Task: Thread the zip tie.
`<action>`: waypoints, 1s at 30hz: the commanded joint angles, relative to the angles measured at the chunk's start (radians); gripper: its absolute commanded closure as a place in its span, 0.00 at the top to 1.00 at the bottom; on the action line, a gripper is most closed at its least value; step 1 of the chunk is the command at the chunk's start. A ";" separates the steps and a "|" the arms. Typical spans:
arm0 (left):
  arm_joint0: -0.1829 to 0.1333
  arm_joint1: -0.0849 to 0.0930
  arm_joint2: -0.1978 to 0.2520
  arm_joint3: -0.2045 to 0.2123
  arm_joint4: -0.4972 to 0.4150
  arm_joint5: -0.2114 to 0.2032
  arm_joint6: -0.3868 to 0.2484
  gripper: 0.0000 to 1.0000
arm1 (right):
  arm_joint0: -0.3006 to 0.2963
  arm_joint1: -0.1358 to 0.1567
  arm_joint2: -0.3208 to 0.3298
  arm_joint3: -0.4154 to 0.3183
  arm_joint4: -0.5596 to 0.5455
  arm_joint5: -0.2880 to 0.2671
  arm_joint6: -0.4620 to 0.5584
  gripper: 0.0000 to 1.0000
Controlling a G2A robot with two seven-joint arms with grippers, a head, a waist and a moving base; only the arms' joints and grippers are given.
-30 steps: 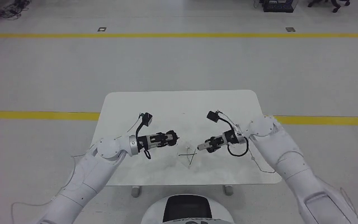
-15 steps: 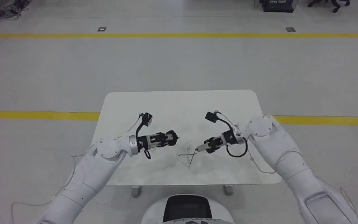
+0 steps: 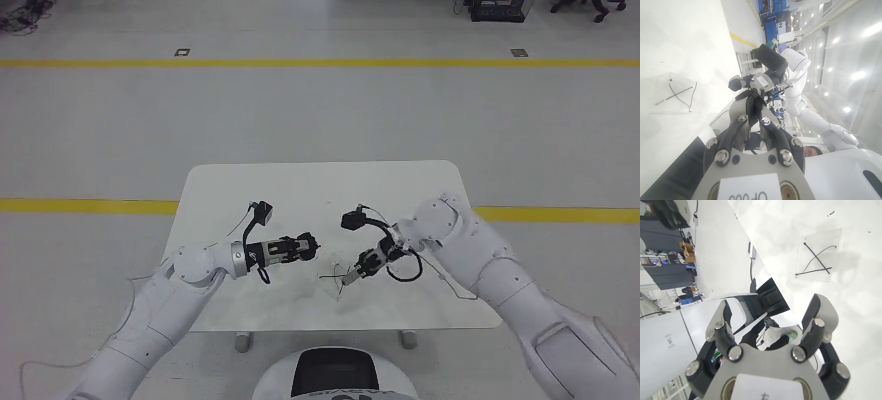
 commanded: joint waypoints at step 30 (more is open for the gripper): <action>0.108 0.059 -0.182 -0.030 -0.064 -0.043 -0.113 0.00 | 0.045 -0.038 -0.107 -0.020 -0.069 0.053 -0.052 1.00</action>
